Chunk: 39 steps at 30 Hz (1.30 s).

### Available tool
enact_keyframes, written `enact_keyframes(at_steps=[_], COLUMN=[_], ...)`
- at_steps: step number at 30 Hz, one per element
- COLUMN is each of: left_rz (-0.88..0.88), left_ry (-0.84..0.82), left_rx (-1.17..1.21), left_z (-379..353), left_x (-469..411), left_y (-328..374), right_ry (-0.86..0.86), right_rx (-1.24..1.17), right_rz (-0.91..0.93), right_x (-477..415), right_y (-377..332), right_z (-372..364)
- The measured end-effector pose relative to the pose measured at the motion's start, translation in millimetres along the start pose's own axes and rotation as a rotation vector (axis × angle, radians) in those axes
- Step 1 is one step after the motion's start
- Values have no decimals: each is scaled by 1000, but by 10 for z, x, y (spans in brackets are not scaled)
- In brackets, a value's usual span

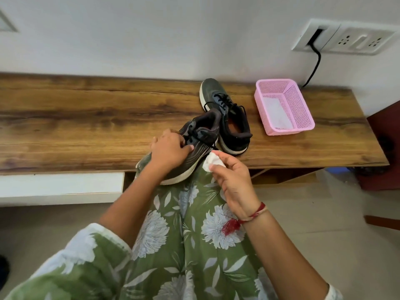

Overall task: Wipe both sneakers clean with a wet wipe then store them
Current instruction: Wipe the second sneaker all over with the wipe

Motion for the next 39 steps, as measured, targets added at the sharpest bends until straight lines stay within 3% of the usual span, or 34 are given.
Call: enact_keyframes(at_steps=[5,10,13,22,28,31,35,39], left_rz=[-128,-177,-197,-212,-175,-162,-158,-215], left_ry=[-186,-249,-259,-330,-376,-412,-456,-502], left_rx=[322,386,400,489,545,566,566,522], left_z=[154,153,129,51,56,78,115,152], left_x=[-10,81,82,18,24,43,54,135], left_y=[-237,-250,-225,-315,-360,-417,-473,-362], right_ry=[-34,-304,-213,-149,-112,15,137,-41], right_rx=[367,1047,1244,1476,1854,1976,1926,1730], right_rz=[190,198,271,317,281,293,307,185], right_x=[-55,-237,-288,-552,-714,-712,-746,-949], right_y=[-236,-167,-227,-486,-733,-1028,-1486,-1587], right_z=[-6,-414,-448,-477,-549,-440,-211,-66])
Point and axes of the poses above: each hand's wrist, its own x-axis away from the middle knuckle, its own z-axis out of the back of the hand, y = z × x, the point moved 8 cm from there along -x, towards the middle knuckle, and after that the axes turned 14 degrees about -y, right-handed, at the moved point
